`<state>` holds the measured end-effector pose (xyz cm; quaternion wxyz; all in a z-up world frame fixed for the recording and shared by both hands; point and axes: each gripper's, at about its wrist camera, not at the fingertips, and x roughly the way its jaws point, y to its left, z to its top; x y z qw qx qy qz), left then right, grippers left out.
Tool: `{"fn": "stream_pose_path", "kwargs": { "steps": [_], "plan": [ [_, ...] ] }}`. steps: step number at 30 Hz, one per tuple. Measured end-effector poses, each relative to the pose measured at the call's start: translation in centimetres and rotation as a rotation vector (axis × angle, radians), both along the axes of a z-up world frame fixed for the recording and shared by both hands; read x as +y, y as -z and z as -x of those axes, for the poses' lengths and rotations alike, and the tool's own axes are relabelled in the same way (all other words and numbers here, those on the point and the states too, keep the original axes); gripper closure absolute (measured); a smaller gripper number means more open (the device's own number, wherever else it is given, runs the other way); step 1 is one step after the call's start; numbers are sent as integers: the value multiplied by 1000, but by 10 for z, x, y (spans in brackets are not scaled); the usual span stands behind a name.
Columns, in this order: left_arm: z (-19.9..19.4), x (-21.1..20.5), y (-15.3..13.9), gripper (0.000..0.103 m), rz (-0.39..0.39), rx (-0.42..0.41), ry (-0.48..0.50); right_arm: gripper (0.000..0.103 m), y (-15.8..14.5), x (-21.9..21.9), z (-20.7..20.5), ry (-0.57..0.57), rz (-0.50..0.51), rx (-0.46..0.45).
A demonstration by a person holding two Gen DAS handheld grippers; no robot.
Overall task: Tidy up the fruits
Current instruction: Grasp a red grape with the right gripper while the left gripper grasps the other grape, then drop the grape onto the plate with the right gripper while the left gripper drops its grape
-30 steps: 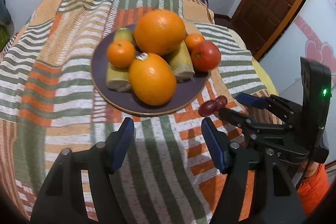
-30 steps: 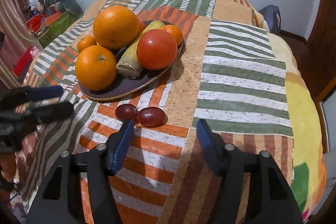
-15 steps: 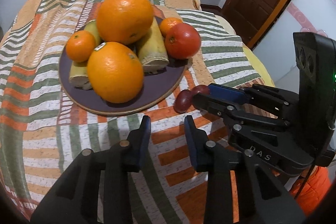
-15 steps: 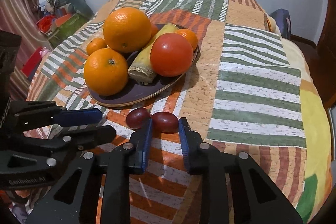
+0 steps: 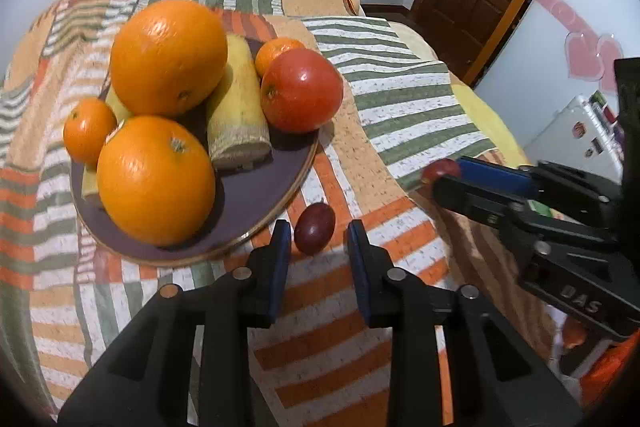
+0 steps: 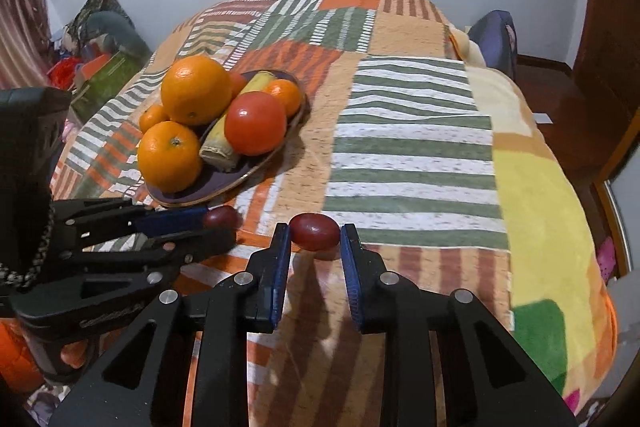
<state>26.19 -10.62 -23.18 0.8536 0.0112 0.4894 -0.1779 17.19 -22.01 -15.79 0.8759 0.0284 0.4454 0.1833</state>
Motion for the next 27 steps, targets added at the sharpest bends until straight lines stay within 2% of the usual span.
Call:
{"fn": "stream_pose_path", "kwargs": {
  "steps": [1, 3, 11, 17, 27],
  "plan": [
    [-1, -1, 1, 75, -7, -8, 3, 80, 0, -2, 0, 5, 0, 1],
    [-2, -3, 1, 83, -26, -24, 4, 80, 1, -4, 1, 14, -10, 4],
    [7, 18, -11, 83, 15, -43, -24, 80, -3, 6, 0, -19, -11, -5],
    [21, 56, -23, 83, 30, -66, -111, 80, -11, 25, -2, -60, -13, -32],
    [23, 111, -43, 83, 0, -131, -244, 80, -15, 56, -10, -118, -35, -50]
  ]
}}
